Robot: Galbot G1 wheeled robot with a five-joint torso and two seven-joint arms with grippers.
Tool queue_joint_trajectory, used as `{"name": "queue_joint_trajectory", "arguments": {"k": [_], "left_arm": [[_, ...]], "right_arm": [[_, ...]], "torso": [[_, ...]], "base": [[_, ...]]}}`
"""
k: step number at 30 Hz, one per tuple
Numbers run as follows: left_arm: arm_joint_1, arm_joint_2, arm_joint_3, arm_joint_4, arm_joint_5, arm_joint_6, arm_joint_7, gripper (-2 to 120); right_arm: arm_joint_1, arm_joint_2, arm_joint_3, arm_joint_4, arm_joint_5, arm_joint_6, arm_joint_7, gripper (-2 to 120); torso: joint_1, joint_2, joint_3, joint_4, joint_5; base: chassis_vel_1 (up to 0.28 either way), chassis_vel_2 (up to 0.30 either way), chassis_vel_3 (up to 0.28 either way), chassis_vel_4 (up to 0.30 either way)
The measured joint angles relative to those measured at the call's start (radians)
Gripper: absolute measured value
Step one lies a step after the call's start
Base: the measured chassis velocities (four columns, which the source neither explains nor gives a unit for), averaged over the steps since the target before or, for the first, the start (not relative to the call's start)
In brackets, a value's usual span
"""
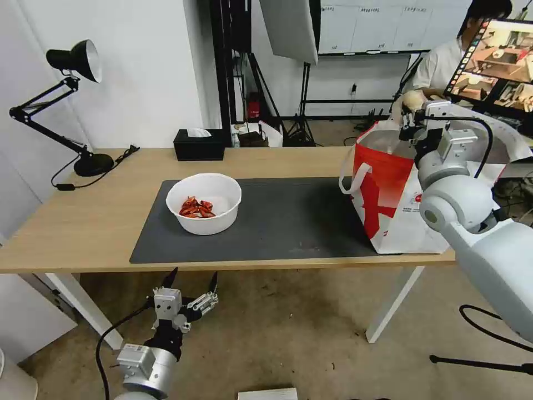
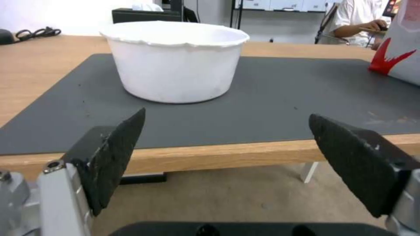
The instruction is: Pick up the trash from the table and place it into the takeout bag.
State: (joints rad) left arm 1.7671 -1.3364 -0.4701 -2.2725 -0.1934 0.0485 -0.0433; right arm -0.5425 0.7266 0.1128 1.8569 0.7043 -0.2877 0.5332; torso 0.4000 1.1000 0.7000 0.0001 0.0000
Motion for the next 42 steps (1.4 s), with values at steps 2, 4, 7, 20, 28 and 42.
{"name": "queue_joint_trajectory", "arguments": {"k": [2, 4, 7, 20, 28, 42], "left_arm": [[0.0, 0.0, 0.002, 0.0, 0.001, 0.0, 0.0, 100], [0.0, 0.0, 0.002, -0.001, 0.001, 0.0, 0.0, 100], [0.0, 0.0, 0.003, -0.001, 0.003, 0.0, 0.0, 100], [0.001, -0.007, 0.01, -0.004, 0.014, 0.001, 0.0, 100], [0.0, -0.008, 0.009, -0.006, 0.014, 0.001, 0.0, 100], [-0.002, -0.014, 0.007, -0.007, 0.013, 0.001, 0.0, 100]], "right_arm": [[-0.01, -0.001, 0.005, 0.003, 0.002, -0.002, 0.002, 55], [-0.018, -0.003, 0.01, 0.007, 0.005, -0.004, 0.002, 60], [-0.03, -0.006, 0.015, 0.012, 0.007, -0.005, 0.002, 70], [-0.058, -0.013, 0.024, 0.034, 0.038, -0.02, 0.002, 100], [-0.073, -0.016, 0.036, 0.058, 0.05, -0.018, -0.002, 100], [-0.279, -0.055, 0.147, 0.251, 0.186, 0.069, -0.103, 100]], "torso": [[0.0, 0.0, 0.0, 0.0, 0.0], [0.0, 0.0, 0.0, -0.0001, 0.0], [0.0, 0.0, 0.0, -0.0001, 0.0], [0.0, 0.0, 0.0, -0.0001, 0.0], [0.0, 0.0, 0.0, -0.0001, 0.0], [0.0, 0.0, 0.0, -0.0001, 0.0]], "base": [[0.0, 0.0, 0.0, 0.0], [0.0, 0.0, 0.0, 0.0], [0.0, 0.0, 0.0, 0.0], [0.0, 0.0, 0.0, 0.0], [0.0, 0.0, 0.0, 0.0], [0.0, 0.0, 0.0, 0.0]]}}
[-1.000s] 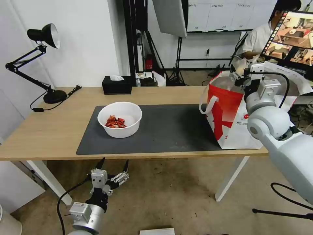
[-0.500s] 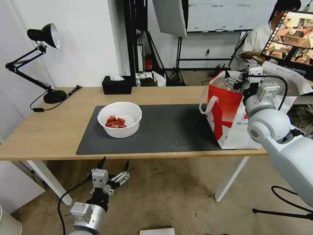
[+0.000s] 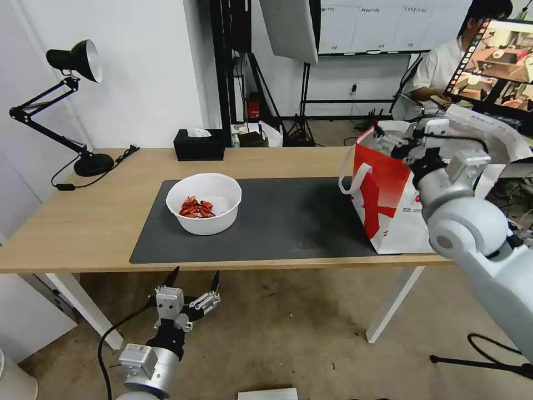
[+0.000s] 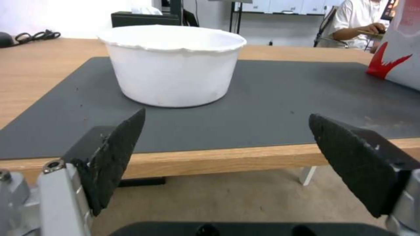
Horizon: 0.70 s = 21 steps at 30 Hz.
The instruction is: Pick up the trash from the table and place it into the takeout bag.
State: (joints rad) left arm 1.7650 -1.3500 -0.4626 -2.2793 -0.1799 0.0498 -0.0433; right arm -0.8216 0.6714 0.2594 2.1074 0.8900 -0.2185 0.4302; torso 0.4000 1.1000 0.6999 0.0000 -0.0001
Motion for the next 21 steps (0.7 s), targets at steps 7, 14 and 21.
{"name": "queue_joint_trajectory", "arguments": {"k": [7, 14, 21], "left_arm": [[0.002, -0.005, -0.002, 0.0, 0.002, 0.0, 0.0, 100], [0.035, -0.035, -0.033, -0.026, 0.017, -0.012, 0.0, 100], [0.047, -0.035, -0.044, -0.03, 0.019, -0.019, 0.001, 100]], "right_arm": [[-0.169, 0.004, 0.047, 0.113, -0.036, 0.015, -0.02, 100], [-0.282, 0.05, 0.015, 0.15, -0.112, 0.016, -0.027, 100], [-0.481, 0.11, 0.035, 0.164, -0.228, 0.042, -0.027, 100]], "torso": [[0.0, 0.0, 0.0, -0.0003, 0.0], [0.0, 0.0, 0.0, 0.0005, 0.0001], [0.0, 0.0, 0.0, 0.0, 0.0]], "base": [[0.0, 0.0, 0.0, 0.0], [0.0, 0.0, 0.0, 0.0], [0.0, 0.0, 0.0, 0.0]]}}
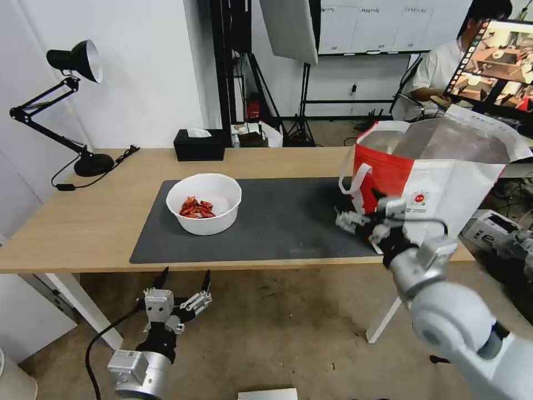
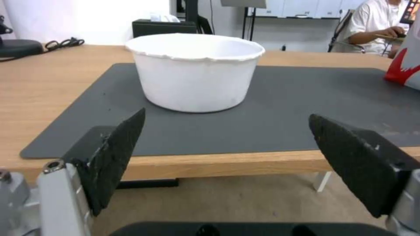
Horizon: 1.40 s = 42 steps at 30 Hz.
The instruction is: Pick up the trash from the table and place it into the takeout bag.
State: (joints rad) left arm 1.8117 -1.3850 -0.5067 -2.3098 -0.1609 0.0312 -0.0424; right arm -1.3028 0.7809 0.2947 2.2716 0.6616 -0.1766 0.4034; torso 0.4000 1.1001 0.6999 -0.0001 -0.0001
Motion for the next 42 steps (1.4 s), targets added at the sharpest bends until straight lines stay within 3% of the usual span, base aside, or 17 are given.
{"name": "queue_joint_trajectory", "arguments": {"k": [14, 42], "left_arm": [[0.001, 0.0, 0.006, -0.002, 0.002, -0.001, 0.001, 100], [0.009, -0.005, 0.009, -0.004, 0.006, -0.011, 0.002, 100]], "right_arm": [[-0.243, 0.159, 0.0, -0.071, -0.175, 0.097, -0.035, 100], [-0.276, 0.182, -0.003, -0.112, -0.188, 0.102, -0.036, 100]], "torso": [[0.0, 0.0, 0.0, 0.0, 0.0], [0.0, 0.0, 0.0, 0.0001, 0.0001]], "base": [[0.0, 0.0, 0.0, 0.0], [0.0, 0.0, 0.0, 0.0]]}}
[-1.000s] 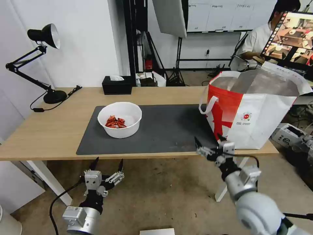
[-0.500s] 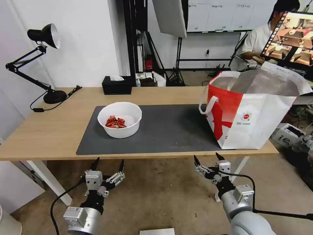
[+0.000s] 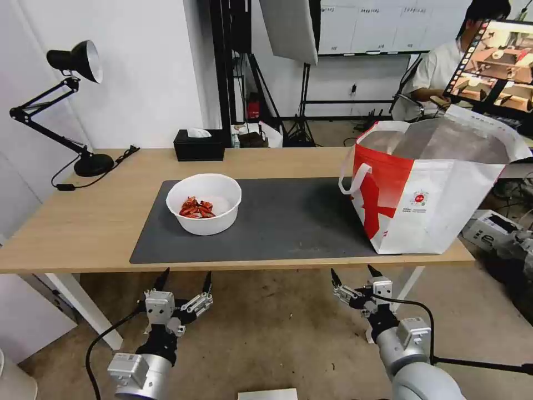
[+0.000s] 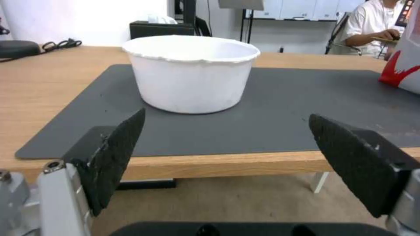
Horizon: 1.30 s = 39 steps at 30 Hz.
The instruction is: Pick up the trash from the table and place it into the takeout bag.
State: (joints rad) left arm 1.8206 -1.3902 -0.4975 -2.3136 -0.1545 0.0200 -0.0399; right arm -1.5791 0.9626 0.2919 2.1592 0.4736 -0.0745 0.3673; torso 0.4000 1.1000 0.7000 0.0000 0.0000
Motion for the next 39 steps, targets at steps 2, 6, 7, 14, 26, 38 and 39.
{"name": "queue_joint_trajectory", "arguments": {"k": [2, 6, 7, 14, 26, 38, 39], "left_arm": [[-0.006, 0.0, -0.001, 0.005, 0.0, 0.0, 0.0, 100], [-0.029, 0.004, -0.016, 0.02, -0.022, 0.005, 0.0, 100], [-0.037, 0.01, -0.026, 0.022, -0.032, 0.008, 0.0, 100], [-0.121, 0.092, -0.092, 0.019, -0.152, 0.079, -0.015, 100], [-0.386, 0.385, -0.089, 0.145, -0.461, 0.176, -0.115, 100], [-0.826, 0.629, 0.104, 0.432, -0.682, 0.291, -0.11, 100], [-0.826, 0.629, 0.104, 0.432, -0.682, 0.291, -0.11, 100]], "right_arm": [[0.001, 0.0, 0.0, 0.0, 0.0, 0.0, 0.0, 100], [0.001, 0.0, 0.0, 0.0, 0.001, -0.001, 0.0, 100], [0.001, -0.001, 0.0, 0.0, 0.001, -0.001, 0.0, 100], [0.002, -0.001, 0.0, 0.0, 0.001, -0.001, 0.0, 100], [0.002, -0.001, 0.0, 0.0, 0.002, -0.002, 0.0, 100], [0.002, -0.001, 0.0, 0.001, 0.002, -0.002, 0.0, 100], [0.002, -0.001, 0.0, 0.001, 0.002, -0.002, 0.0, 100]], "torso": [[0.0, 0.0, 0.0, 0.0, 0.0], [0.0, 0.0, 0.0, 0.0, 0.0], [0.0, 0.0, 0.0, 0.0, -0.0001], [0.0, 0.0, 0.0, 0.0002, -0.0001], [0.0, 0.0, 0.0, -0.0001, -0.0001], [0.0, 0.0, 0.0, 0.0, -0.0002], [0.0, 0.0, 0.0, 0.0, -0.0002]], "base": [[0.0, 0.0, 0.0, 0.0], [0.0, 0.0, 0.0, 0.0], [0.0, 0.0, 0.0, 0.0], [0.0, 0.0, 0.0, 0.0], [0.0, 0.0, 0.0, 0.0], [0.0, 0.0, 0.0, 0.0], [0.0, 0.0, 0.0, 0.0]]}}
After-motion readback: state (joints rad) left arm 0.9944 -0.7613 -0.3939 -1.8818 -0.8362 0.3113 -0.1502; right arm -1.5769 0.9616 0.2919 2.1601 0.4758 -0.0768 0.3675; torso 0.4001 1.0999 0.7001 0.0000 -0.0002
